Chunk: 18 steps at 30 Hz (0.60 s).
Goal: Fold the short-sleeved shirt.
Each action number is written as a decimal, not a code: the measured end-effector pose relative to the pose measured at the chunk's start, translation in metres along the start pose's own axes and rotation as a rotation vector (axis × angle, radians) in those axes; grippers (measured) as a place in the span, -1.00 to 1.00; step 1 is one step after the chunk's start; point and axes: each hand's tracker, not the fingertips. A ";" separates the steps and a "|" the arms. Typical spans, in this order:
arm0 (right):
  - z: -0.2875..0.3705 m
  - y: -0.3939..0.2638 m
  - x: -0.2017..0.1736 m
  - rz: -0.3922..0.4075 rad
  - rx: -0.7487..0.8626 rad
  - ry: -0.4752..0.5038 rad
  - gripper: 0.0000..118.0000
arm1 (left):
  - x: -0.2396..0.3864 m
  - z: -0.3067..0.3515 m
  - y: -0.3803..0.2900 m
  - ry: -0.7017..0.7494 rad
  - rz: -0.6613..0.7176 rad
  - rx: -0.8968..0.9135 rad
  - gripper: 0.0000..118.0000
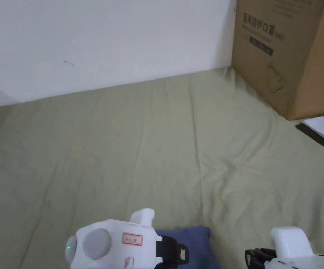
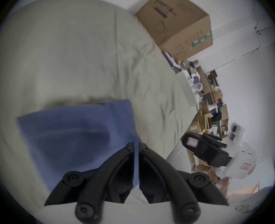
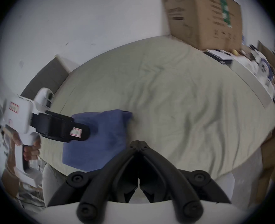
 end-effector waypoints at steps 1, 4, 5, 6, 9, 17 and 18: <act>-0.008 0.003 -0.010 0.036 -0.007 0.018 -1.00 | -0.007 0.017 -0.004 0.008 0.005 0.027 -0.92; -0.037 0.007 -0.042 0.141 -0.031 0.065 -1.00 | -0.042 0.060 -0.020 0.040 0.034 0.099 -0.92; -0.047 0.007 -0.051 0.168 -0.040 0.075 -1.00 | -0.053 0.071 -0.025 0.048 0.043 0.120 -0.92; -0.060 0.006 -0.060 0.203 -0.054 0.086 -1.00 | -0.065 0.080 -0.032 0.061 0.066 0.133 -0.92; -0.102 -0.005 -0.073 0.262 -0.158 0.074 -1.00 | -0.092 0.093 -0.045 0.084 0.147 0.142 -0.83; -0.119 -0.015 -0.062 0.232 -0.187 0.085 -1.00 | -0.140 0.057 -0.046 -0.128 0.231 0.153 0.99; -0.121 -0.015 -0.061 0.227 -0.189 0.083 -1.00 | -0.146 0.048 -0.042 -0.126 0.249 0.142 0.99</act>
